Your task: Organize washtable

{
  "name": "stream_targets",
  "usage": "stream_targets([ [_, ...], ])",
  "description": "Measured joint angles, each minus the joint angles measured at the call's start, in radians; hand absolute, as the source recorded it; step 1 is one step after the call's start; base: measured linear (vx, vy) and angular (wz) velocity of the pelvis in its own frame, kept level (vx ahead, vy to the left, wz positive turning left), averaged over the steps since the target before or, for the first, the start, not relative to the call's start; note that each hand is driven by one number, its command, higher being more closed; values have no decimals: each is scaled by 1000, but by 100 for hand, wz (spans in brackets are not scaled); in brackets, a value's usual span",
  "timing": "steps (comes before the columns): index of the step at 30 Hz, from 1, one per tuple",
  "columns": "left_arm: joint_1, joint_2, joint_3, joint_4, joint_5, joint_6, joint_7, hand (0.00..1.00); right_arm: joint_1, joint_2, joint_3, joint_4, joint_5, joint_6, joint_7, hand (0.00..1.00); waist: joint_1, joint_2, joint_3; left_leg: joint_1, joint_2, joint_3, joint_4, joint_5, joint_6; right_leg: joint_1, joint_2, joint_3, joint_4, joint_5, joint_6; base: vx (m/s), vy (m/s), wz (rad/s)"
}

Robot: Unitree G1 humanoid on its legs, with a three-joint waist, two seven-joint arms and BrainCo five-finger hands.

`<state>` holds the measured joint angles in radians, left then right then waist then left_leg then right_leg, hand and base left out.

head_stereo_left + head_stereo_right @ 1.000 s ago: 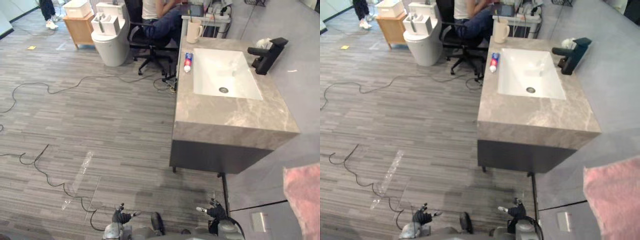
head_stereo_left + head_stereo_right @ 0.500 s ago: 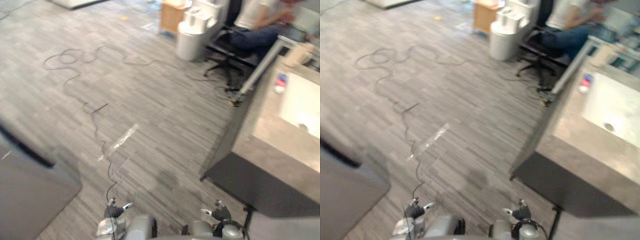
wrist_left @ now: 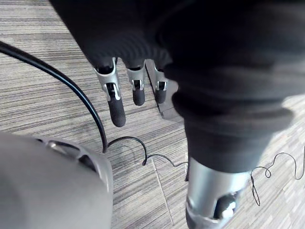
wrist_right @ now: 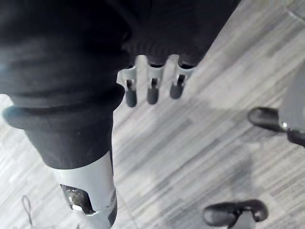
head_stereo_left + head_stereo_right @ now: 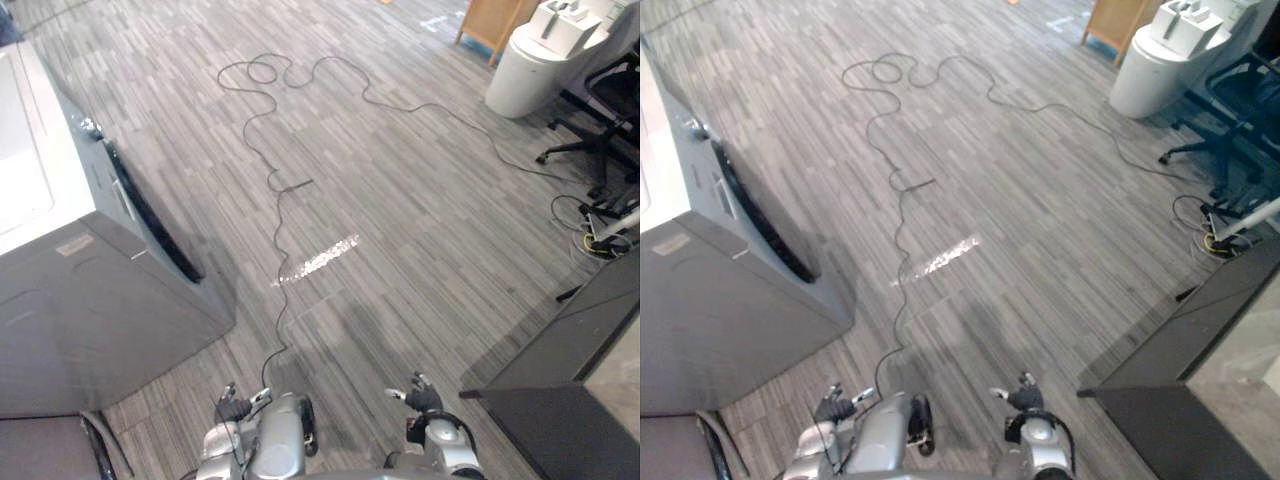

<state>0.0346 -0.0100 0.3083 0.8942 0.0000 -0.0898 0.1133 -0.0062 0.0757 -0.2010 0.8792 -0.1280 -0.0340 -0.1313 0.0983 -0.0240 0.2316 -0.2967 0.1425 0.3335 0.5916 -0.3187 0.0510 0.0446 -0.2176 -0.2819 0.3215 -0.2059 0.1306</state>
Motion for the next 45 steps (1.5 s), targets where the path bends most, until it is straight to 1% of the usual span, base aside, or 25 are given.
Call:
stream_targets([
  [1,-6,7,-7,6,1,7,0,0,6,-1,7,0,0,0,1,0,0,-11,6,37,-18,18,-27,-8,6,-51,-32,35,116,0,-1,83,180,-42],
  [2,-13,22,-39,20,2,16,-1,0,17,-1,11,-2,0,0,2,0,-5,-15,10,79,-33,32,-56,-11,11,-129,-50,89,291,16,-39,104,178,-35],
  [4,-13,28,-71,20,10,28,-1,0,40,-4,16,-19,-2,-1,3,0,-26,-22,15,142,-54,33,-106,-17,21,-226,-27,153,516,11,-43,144,73,-8],
  [6,-11,31,-74,20,12,34,-2,0,42,-3,14,-36,-1,-5,2,0,-40,-23,22,207,-59,45,-157,-17,19,-299,4,139,609,4,-50,173,19,-13],
  [11,-14,28,-76,25,12,36,-3,0,35,-7,-2,-24,0,-26,3,0,-61,-40,21,333,-77,82,-268,-20,-13,-412,62,-80,281,-4,-81,292,-3,-12],
  [13,-14,30,-79,45,12,35,-6,0,33,-7,-32,-11,-1,-28,4,0,-64,-43,18,383,-97,77,-306,-30,-33,-406,83,-98,142,43,-118,451,-57,24],
  [15,-1,25,-63,55,18,35,-6,0,37,-8,-65,0,-1,-27,6,0,-87,-41,7,453,-87,22,-305,-63,-87,-354,110,-112,102,141,-211,564,-113,61],
  [16,1,20,-61,56,21,36,-7,0,36,-10,-69,0,-2,-26,5,0,-87,-20,0,448,-65,4,-274,-64,-95,-336,126,-134,98,130,-213,596,-151,48],
  [18,17,1,-23,50,43,38,-22,0,37,-24,-63,-2,-2,-22,7,0,-82,21,1,333,38,-66,102,-10,-142,-246,196,-134,65,68,-219,605,-174,-16],
  [20,30,-15,21,35,40,36,-24,0,35,-28,-51,-4,-1,-20,4,0,-75,49,0,219,106,-123,422,127,-131,-156,253,-78,23,37,-230,628,-46,-82],
  [21,30,-15,27,28,41,36,-25,0,32,-26,-47,-2,-1,-17,3,0,-71,51,3,190,116,-136,491,122,-123,-125,262,-54,16,28,-236,530,25,-118],
  [22,27,-15,35,15,41,35,-26,0,36,-20,-30,0,0,-10,2,0,-59,41,10,146,121,-148,566,110,-104,-66,269,-1,-4,13,-230,473,65,-120],
  [24,24,-11,40,-8,39,30,-26,0,43,-9,-25,1,0,1,2,0,-46,24,11,66,118,-162,552,98,-86,10,261,70,-50,-2,-212,481,111,-112],
  [25,23,-12,40,-25,37,23,-26,0,43,-5,-25,1,0,1,2,0,-38,17,13,11,114,-164,475,84,-91,42,247,110,-67,-14,-191,397,220,-96],
  [28,12,-20,37,-34,28,10,-26,0,45,-6,-24,1,0,1,0,0,-28,11,17,-83,26,-263,154,70,-98,90,179,206,-72,-67,-121,401,334,-88],
  [29,20,-24,36,-32,29,3,-23,0,49,-7,-24,7,0,0,2,0,-26,21,10,-63,-5,-326,-37,95,-138,92,162,265,-59,-102,-90,398,439,-115],
  [30,25,-29,37,-27,22,-1,-22,0,50,-13,-19,13,-1,-1,2,0,-23,29,4,-55,1,-323,-55,178,-135,97,162,294,-50,-121,-71,430,463,-123],
  [31,26,-6,36,-17,16,-2,-19,0,50,-3,22,29,-2,2,6,0,-26,-2,-12,-46,-17,-275,-21,131,-97,90,127,358,-34,-123,-77,445,442,-103],
  [33,26,-1,47,-9,15,-3,-18,0,60,-3,42,22,-15,0,5,0,-23,-29,-33,-34,-19,-211,7,71,-76,53,108,431,14,-90,-83,425,401,-89],
  [35,25,16,48,12,17,1,-13,0,65,-4,43,21,-42,0,5,0,-22,-40,-34,57,-8,-94,5,19,-35,-32,89,475,234,-55,-8,420,352,-112],
  [37,25,16,44,31,27,14,-3,0,67,-4,43,12,-43,-2,6,0,-29,-37,-31,171,-5,-24,-46,2,-27,-123,84,414,460,-35,31,345,228,-121],
  [38,23,16,41,42,34,17,-3,0,69,-4,43,4,-43,-6,6,0,-30,-36,-31,206,-4,-8,-70,2,-27,-154,78,367,518,-38,26,268,132,-133],
  [39,15,16,26,59,41,21,-2,0,71,-4,45,-5,-43,-11,5,0,-33,-35,-32,282,-1,38,-132,-2,-33,-222,61,234,586,-55,-9,201,78,-94],
  [42,8,16,11,71,42,30,-3,0,68,-5,39,-1,-44,-18,5,0,-34,-36,-31,390,21,138,-216,-6,-47,-291,55,-5,474,-88,-70,292,61,-95],
  [45,11,27,-6,98,42,35,-4,0,50,-9,32,4,-47,-22,6,0,-63,-35,-31,456,15,197,-282,5,-67,-313,65,-155,262,-59,-111,290,10,-56],
])
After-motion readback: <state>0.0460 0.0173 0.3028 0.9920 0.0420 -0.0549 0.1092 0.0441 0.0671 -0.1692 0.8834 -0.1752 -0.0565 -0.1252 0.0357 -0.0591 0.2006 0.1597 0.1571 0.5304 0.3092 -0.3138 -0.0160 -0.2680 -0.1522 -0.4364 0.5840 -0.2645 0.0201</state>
